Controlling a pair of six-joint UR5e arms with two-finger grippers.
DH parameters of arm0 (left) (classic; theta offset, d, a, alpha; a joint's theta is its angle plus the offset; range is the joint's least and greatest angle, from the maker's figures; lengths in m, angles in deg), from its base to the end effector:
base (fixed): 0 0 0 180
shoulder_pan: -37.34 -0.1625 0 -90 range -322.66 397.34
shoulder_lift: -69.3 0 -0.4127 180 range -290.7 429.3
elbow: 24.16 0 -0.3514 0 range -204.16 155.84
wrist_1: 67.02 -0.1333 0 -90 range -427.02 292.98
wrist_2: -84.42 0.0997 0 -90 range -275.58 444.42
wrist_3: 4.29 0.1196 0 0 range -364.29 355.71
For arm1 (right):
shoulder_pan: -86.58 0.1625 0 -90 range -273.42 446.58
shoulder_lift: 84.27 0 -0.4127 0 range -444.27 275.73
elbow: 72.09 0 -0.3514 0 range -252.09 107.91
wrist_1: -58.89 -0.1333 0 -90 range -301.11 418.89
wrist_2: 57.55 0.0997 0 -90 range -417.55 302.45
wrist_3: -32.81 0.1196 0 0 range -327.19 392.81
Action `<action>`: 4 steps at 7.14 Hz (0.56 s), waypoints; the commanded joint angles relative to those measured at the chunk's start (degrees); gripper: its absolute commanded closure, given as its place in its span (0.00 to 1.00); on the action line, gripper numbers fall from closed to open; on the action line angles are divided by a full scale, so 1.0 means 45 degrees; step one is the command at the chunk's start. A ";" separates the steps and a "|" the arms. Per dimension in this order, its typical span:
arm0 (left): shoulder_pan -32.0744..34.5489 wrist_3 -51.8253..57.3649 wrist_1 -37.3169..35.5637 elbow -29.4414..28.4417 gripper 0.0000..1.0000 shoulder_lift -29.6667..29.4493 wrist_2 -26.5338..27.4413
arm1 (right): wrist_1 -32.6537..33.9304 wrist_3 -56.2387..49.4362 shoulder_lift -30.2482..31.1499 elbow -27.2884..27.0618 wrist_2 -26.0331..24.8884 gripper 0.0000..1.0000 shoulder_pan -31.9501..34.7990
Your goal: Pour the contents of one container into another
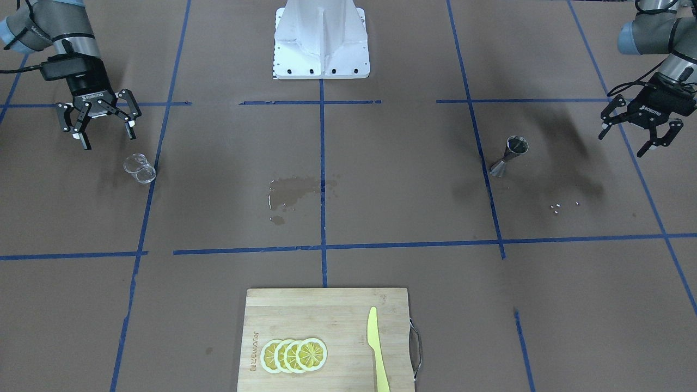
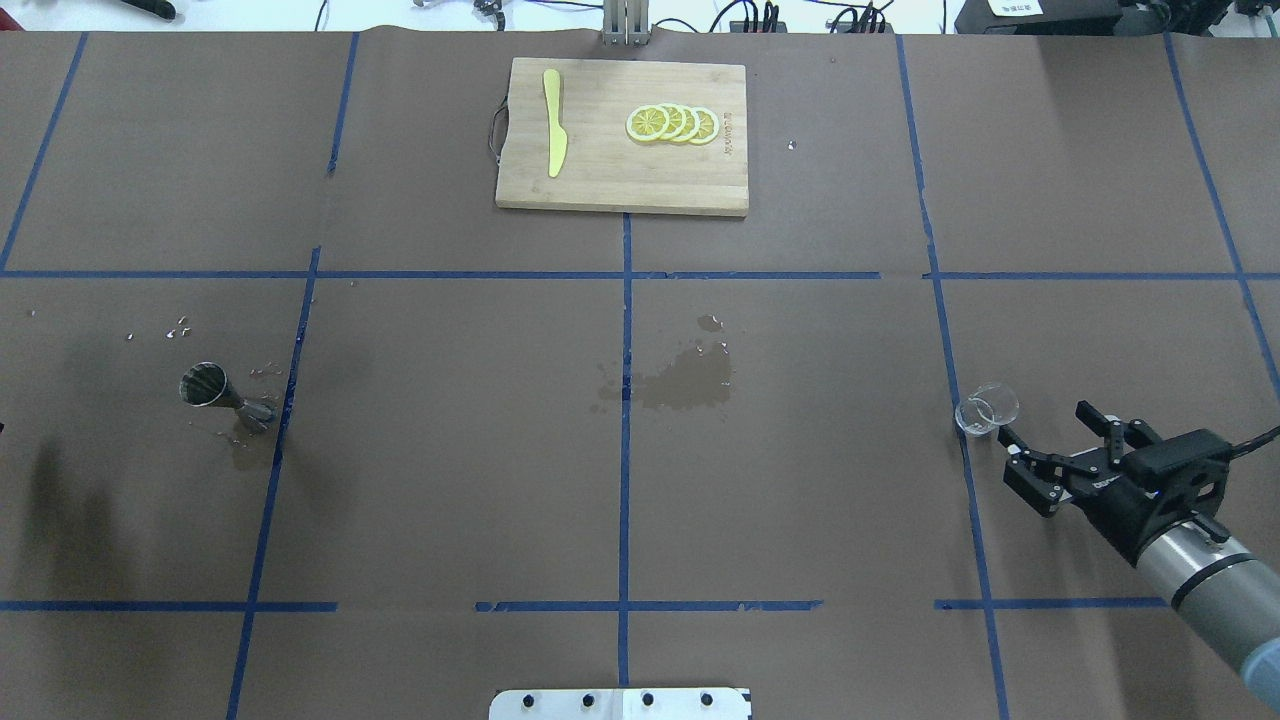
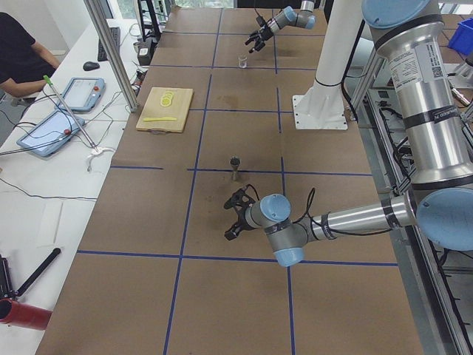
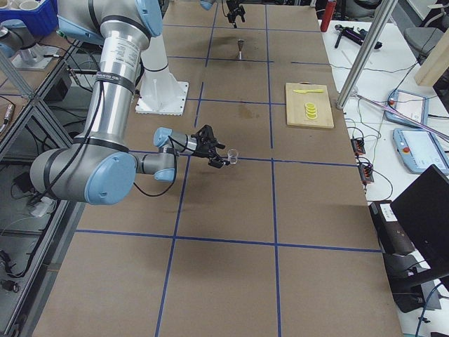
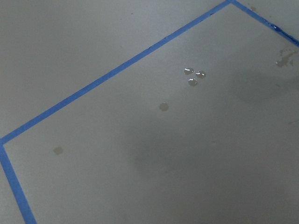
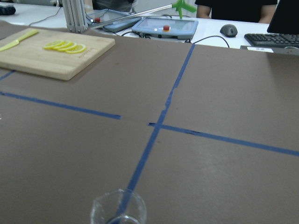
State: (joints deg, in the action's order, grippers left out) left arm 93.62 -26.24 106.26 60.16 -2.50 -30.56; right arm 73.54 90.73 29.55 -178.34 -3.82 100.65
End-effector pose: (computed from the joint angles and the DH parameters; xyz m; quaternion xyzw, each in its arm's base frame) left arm 0.1179 -0.3258 0.6662 0.3400 0.3920 0.1935 0.8326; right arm -0.2498 -0.2730 0.5305 0.4454 -0.3862 0.0479 0.8063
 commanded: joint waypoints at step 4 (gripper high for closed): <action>0.1723 0.0131 -0.2032 0.0071 0.00 -0.0293 -0.1413 | 0.4631 -0.6869 -0.1418 0.1032 1.4729 0.00 1.3318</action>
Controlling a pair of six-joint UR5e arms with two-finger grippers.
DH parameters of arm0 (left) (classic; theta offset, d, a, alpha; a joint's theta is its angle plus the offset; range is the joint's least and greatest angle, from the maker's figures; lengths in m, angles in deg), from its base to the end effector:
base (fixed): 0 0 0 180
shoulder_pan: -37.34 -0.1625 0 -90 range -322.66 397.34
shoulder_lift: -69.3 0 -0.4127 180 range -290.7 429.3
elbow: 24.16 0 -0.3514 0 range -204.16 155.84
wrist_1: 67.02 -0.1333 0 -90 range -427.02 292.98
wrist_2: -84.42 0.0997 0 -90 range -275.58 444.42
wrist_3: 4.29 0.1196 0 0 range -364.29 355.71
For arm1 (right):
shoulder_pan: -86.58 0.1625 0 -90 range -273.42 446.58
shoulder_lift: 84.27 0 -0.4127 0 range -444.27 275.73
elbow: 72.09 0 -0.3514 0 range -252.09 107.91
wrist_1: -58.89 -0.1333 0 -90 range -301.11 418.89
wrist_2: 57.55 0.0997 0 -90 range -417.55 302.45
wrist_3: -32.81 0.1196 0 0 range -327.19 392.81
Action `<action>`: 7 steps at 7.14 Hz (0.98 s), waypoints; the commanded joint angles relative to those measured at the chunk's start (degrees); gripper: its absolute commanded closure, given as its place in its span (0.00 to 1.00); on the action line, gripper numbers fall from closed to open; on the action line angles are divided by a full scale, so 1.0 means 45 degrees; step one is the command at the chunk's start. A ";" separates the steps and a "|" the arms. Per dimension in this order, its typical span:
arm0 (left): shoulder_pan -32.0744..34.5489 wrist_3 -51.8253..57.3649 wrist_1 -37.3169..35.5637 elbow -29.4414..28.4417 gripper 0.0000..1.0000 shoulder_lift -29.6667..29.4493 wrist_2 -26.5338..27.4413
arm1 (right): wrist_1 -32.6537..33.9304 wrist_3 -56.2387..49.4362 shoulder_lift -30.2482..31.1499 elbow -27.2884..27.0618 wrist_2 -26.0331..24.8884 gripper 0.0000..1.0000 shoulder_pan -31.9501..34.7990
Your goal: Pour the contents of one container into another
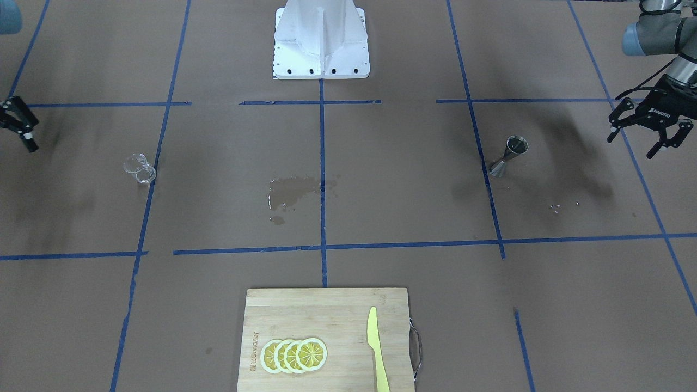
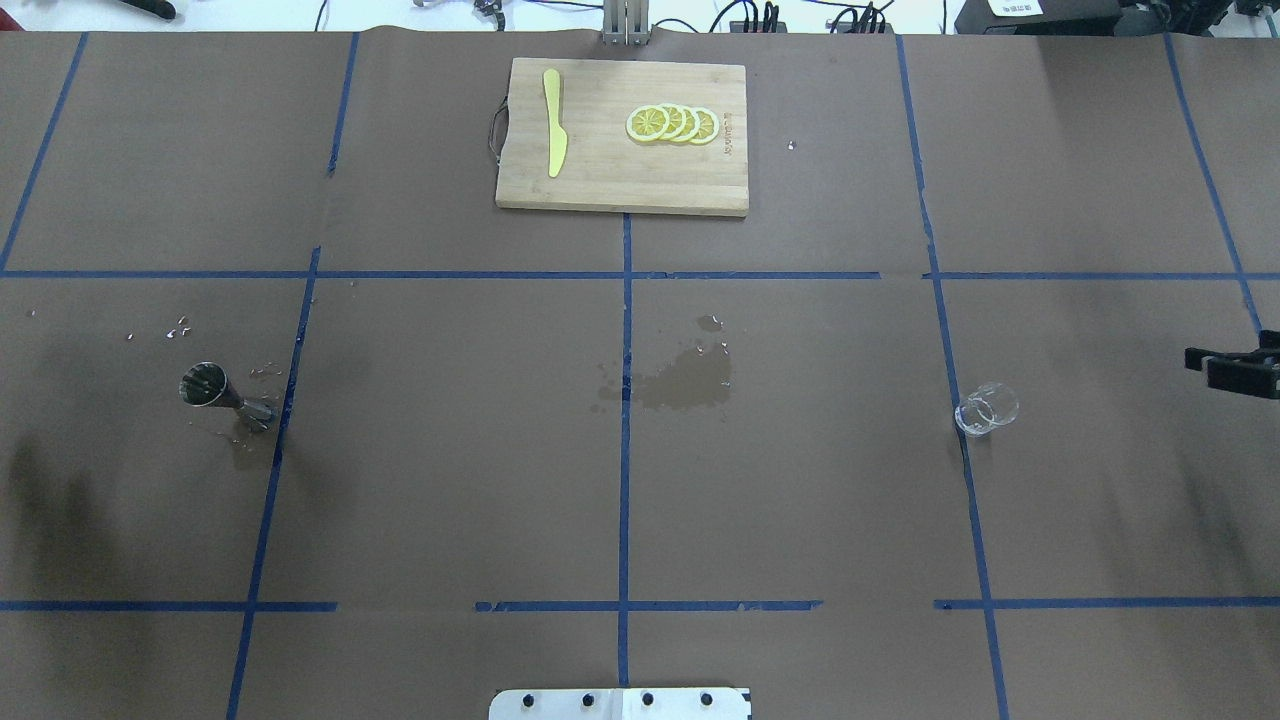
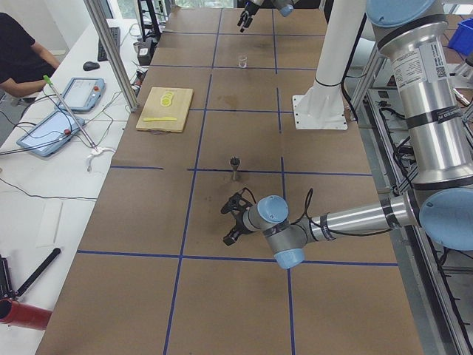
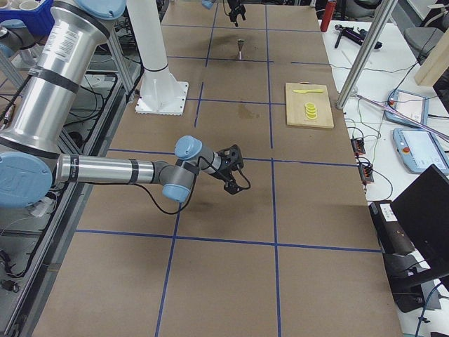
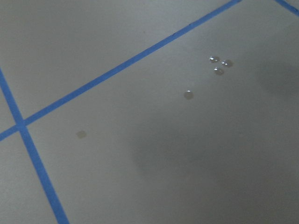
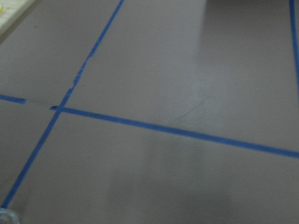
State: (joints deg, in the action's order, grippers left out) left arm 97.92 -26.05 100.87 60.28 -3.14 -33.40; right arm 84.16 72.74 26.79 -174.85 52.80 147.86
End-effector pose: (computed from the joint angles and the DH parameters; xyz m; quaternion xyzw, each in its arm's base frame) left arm 0.1008 -0.3365 0.6735 0.3105 0.3854 0.1679 0.8526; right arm -0.0868 -0.3492 0.5773 0.2965 -0.3910 0.0016 0.8713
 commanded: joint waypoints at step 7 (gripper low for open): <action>0.5770 0.6622 -1.4219 0.4591 0.00 -0.1669 -0.3899 | 1.5401 -0.9381 -0.5030 0.0434 0.5946 0.00 0.6482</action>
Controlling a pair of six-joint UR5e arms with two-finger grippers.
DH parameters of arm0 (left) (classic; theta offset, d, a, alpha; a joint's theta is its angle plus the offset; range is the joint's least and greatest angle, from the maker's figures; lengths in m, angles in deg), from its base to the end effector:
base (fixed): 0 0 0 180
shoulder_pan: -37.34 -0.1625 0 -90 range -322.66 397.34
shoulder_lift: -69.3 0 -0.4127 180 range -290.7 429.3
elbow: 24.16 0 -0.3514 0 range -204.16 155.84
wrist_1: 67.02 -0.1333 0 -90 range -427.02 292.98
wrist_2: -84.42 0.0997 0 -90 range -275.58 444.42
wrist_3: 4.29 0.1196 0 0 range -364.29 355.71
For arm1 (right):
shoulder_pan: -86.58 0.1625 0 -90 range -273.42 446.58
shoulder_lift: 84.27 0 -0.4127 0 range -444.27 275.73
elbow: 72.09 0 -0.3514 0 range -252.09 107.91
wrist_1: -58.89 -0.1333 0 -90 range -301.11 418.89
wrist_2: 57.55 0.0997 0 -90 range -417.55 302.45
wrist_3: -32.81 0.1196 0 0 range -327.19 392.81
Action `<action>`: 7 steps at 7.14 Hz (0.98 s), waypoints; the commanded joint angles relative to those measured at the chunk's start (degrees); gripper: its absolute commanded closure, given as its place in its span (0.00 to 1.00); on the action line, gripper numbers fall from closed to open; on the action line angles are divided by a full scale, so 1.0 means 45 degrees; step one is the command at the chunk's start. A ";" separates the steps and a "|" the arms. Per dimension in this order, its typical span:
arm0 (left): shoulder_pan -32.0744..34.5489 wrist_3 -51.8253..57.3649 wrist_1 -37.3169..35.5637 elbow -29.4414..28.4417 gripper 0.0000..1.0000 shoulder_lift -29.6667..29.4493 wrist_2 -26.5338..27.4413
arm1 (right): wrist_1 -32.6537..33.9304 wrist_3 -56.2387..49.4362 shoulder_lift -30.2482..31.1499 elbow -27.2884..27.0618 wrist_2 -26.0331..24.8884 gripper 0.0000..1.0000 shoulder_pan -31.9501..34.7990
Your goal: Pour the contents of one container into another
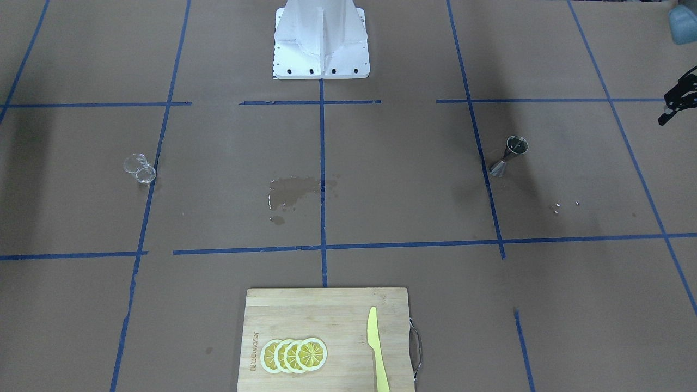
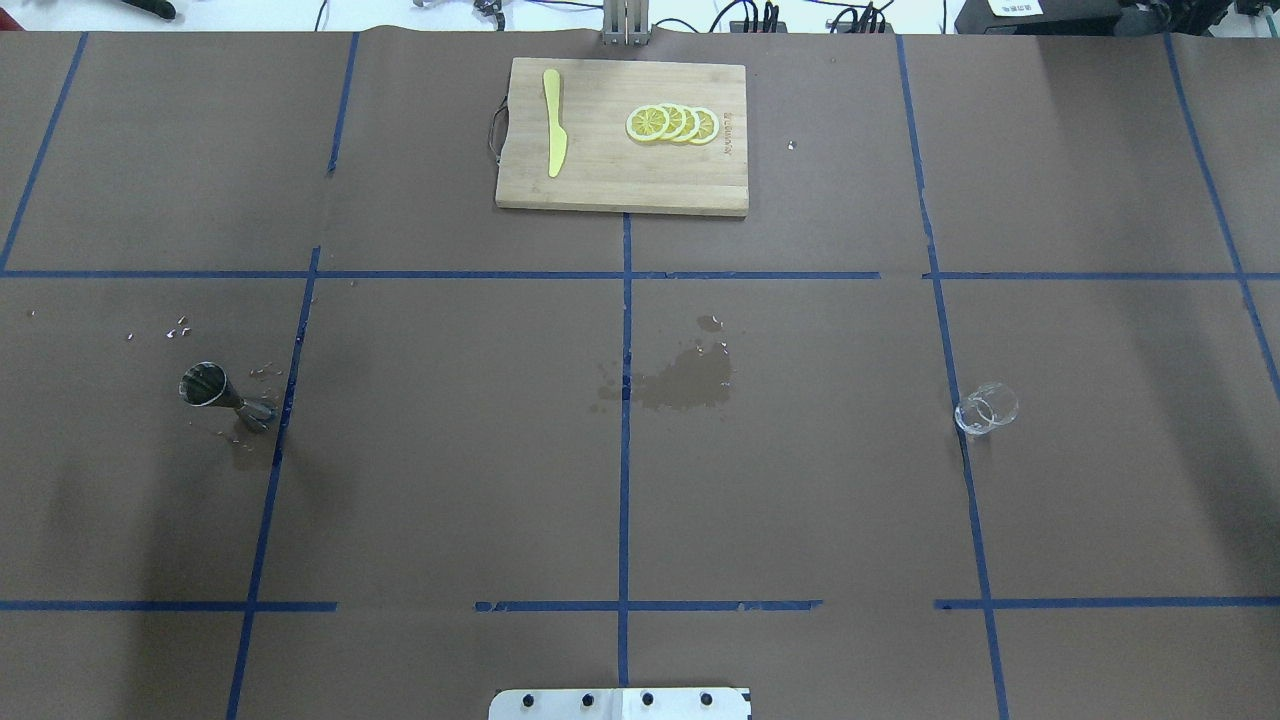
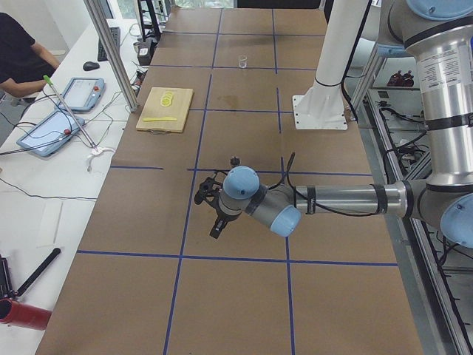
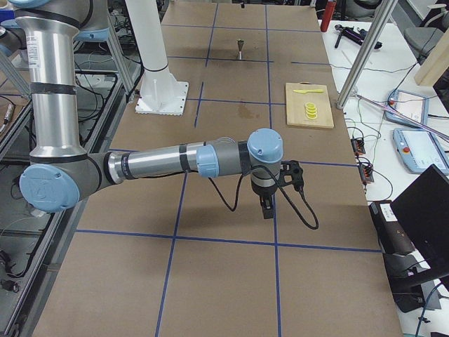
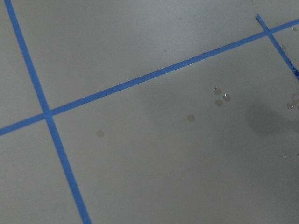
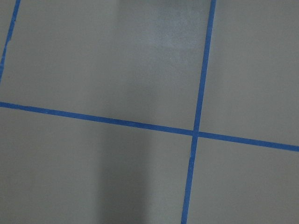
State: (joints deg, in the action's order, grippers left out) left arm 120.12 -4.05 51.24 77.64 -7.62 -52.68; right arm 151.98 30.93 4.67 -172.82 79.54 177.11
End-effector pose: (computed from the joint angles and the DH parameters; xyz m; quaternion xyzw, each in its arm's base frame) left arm 0.0029 -0.3864 0.5997 0.1898 0.4008 0.1510 0.8835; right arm 0.0500 -0.4620 0.5687 0.0779 -0.3968 -0.0411 0.9137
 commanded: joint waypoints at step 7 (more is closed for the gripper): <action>0.1976 0.1196 -0.4952 0.0248 0.00 -0.0599 0.0428 | 0.0193 0.0106 0.0392 -0.0173 0.0062 0.00 0.0000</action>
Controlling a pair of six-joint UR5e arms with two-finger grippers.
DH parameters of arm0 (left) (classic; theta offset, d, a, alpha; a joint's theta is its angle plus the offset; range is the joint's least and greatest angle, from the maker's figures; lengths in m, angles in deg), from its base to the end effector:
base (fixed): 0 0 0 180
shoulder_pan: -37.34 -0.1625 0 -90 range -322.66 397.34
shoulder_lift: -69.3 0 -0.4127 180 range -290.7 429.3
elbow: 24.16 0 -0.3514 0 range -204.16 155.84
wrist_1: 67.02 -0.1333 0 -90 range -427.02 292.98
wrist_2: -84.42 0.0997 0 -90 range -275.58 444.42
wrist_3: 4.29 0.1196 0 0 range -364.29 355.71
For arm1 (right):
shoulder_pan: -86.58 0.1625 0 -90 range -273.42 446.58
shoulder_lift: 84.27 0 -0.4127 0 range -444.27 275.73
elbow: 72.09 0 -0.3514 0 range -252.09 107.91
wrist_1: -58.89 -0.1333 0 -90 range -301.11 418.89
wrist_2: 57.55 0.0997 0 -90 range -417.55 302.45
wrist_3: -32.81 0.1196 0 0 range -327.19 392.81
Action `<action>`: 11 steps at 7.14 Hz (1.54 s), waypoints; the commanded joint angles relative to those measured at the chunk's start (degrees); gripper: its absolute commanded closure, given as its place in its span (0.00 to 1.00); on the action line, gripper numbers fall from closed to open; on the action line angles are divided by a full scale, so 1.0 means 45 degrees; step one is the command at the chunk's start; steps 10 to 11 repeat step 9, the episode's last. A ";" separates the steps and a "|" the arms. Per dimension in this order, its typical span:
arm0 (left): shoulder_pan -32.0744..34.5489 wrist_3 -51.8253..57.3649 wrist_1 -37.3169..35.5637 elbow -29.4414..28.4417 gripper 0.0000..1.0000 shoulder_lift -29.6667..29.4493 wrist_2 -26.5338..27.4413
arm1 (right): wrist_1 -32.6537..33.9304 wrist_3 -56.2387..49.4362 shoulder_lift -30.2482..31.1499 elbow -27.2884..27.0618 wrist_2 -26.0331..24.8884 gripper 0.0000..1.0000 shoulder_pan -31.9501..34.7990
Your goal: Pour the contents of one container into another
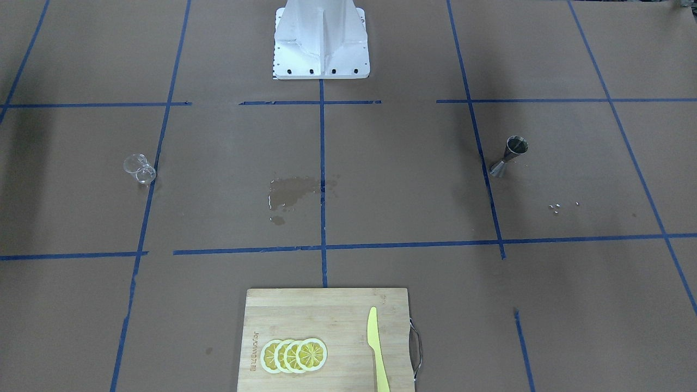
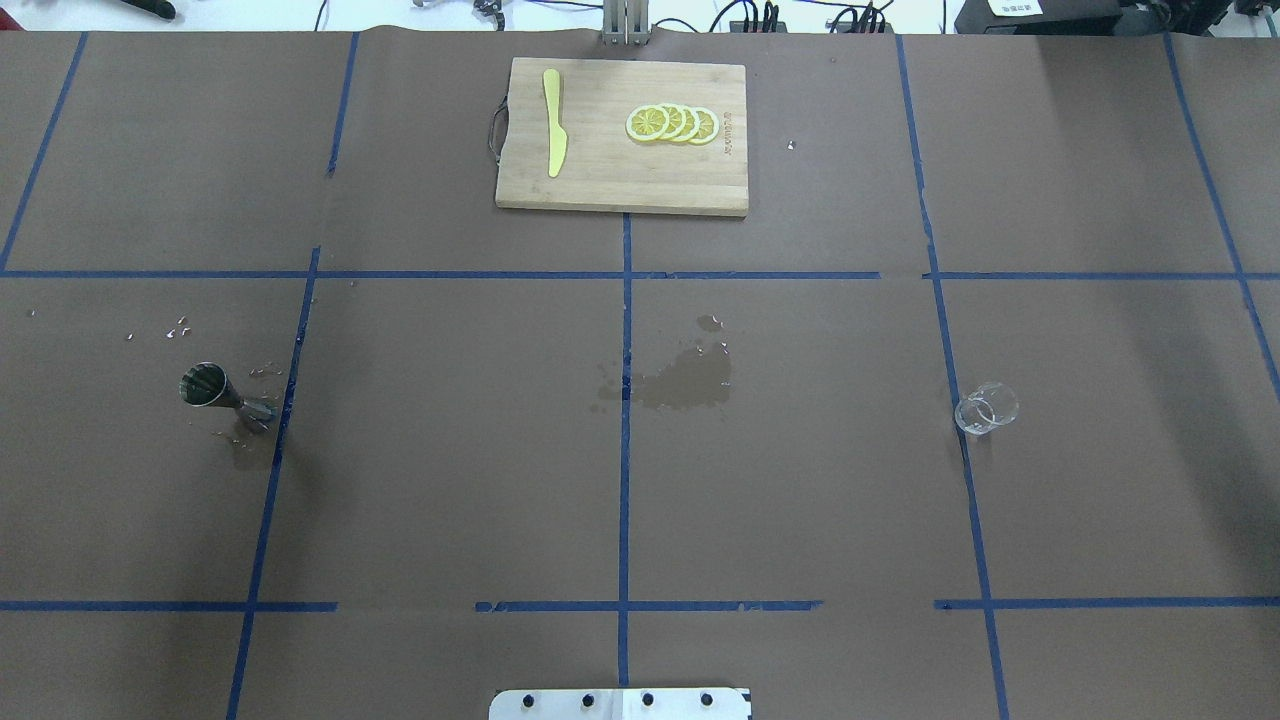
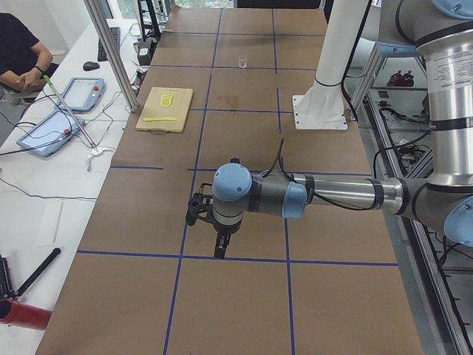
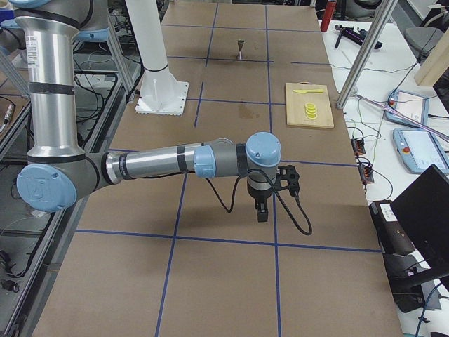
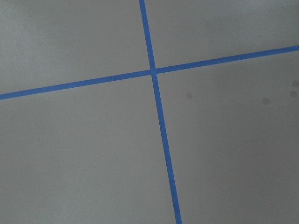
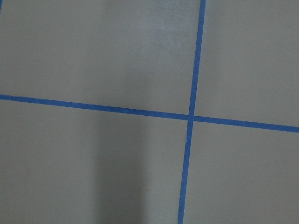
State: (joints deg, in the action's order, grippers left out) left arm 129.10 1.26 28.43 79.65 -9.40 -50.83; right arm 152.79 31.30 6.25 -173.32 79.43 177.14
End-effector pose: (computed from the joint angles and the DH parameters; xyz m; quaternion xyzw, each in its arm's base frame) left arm -0.0600 -0.3789 0.6214 0.0884 0.3789 0.0571 0.9194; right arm 0.0503 -0.4497 0.5791 0.0616 -0.3968 -0.0313 0.9153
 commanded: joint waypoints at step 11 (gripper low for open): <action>-0.0039 0.0016 0.0157 -0.0099 0.00 -0.0691 -0.0102 | -0.0046 0.0063 0.0139 -0.0688 0.0361 0.00 -0.0007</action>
